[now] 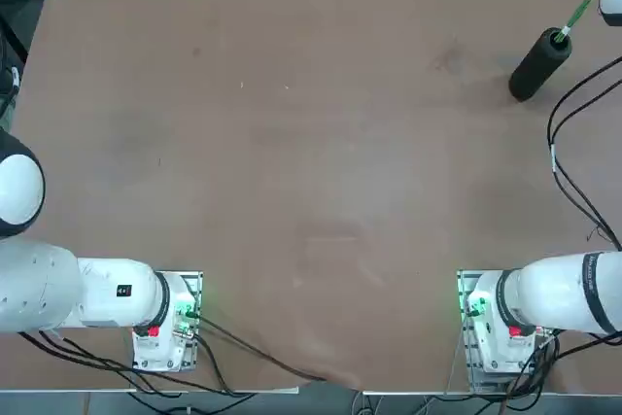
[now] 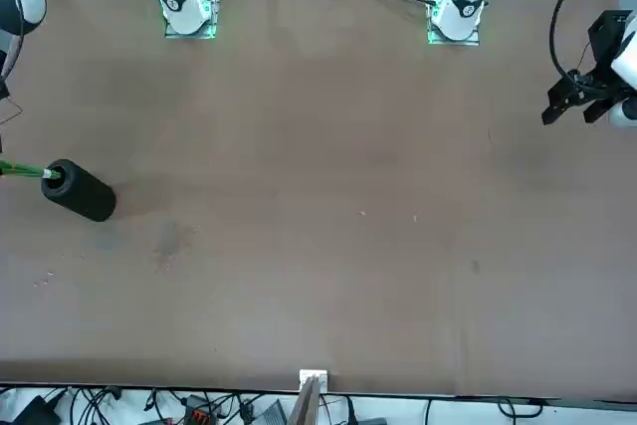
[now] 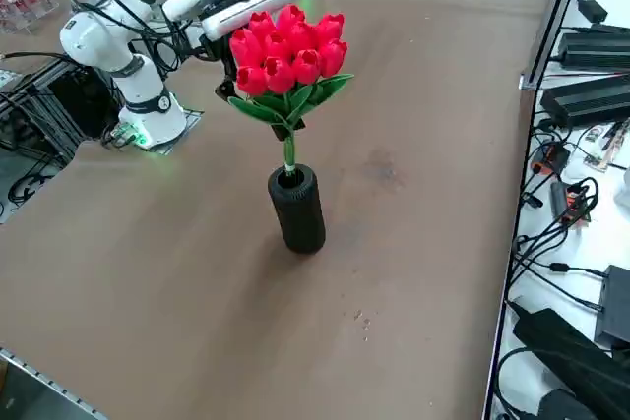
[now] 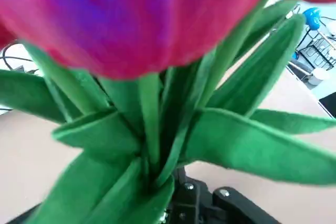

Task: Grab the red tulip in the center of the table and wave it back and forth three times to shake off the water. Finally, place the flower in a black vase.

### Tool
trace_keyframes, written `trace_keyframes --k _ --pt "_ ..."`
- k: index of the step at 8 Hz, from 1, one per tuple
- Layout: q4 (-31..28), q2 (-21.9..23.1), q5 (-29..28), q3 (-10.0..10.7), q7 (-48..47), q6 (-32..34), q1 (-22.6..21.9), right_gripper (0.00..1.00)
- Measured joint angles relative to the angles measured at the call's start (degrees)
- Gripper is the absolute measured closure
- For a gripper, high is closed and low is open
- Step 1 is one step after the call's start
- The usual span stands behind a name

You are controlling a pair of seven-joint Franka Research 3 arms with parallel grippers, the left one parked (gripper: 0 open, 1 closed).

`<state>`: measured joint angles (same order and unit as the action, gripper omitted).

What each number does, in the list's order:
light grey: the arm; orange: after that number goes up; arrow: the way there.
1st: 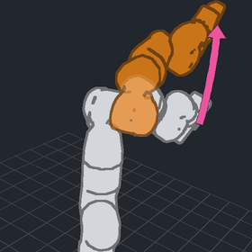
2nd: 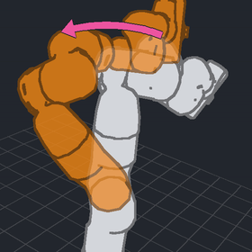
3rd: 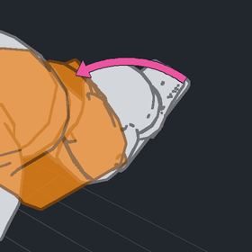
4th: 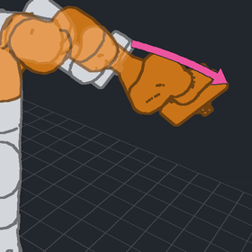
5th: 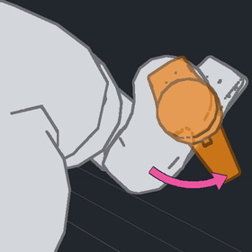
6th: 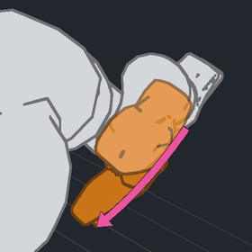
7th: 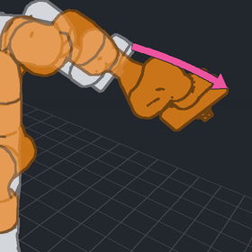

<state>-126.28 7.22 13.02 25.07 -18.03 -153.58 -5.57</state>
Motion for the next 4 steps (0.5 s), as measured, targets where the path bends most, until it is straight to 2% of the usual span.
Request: trace_keyframes --k 4 --pt "-4.6 -1.9 0.0 0.0 -0.1 -7.1 0.6 0.87"
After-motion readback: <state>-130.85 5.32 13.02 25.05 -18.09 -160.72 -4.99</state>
